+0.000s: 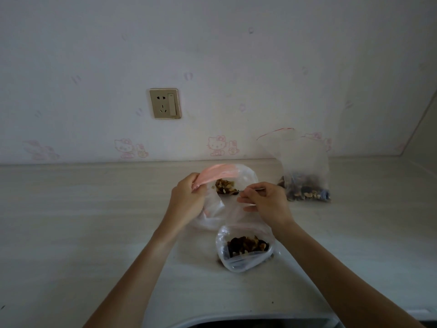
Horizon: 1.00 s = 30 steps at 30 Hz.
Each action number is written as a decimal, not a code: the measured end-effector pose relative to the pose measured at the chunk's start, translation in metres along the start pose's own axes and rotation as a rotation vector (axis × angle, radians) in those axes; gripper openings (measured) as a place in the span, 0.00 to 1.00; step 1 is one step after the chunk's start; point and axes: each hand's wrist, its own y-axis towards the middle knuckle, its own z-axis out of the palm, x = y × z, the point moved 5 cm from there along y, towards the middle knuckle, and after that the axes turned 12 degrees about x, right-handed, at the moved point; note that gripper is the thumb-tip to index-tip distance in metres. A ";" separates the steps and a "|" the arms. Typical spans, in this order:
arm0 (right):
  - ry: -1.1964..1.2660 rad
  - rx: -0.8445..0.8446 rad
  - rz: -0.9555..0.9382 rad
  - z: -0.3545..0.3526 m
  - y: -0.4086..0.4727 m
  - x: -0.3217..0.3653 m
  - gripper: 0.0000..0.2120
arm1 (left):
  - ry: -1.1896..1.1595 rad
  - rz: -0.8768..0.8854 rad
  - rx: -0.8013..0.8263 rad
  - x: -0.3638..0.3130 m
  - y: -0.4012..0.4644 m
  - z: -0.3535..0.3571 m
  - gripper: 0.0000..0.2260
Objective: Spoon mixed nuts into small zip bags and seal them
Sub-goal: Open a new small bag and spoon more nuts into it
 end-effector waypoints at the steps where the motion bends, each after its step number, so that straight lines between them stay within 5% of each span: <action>1: -0.001 -0.011 0.012 0.000 0.001 -0.001 0.04 | -0.025 -0.004 0.011 -0.001 0.001 0.000 0.09; 7: -0.059 -0.073 0.047 0.004 0.012 -0.003 0.03 | -0.153 -0.047 0.052 -0.005 0.007 -0.005 0.09; 30: -0.012 -0.032 0.006 -0.010 0.000 -0.008 0.06 | 0.186 0.009 -0.014 -0.016 0.021 -0.017 0.12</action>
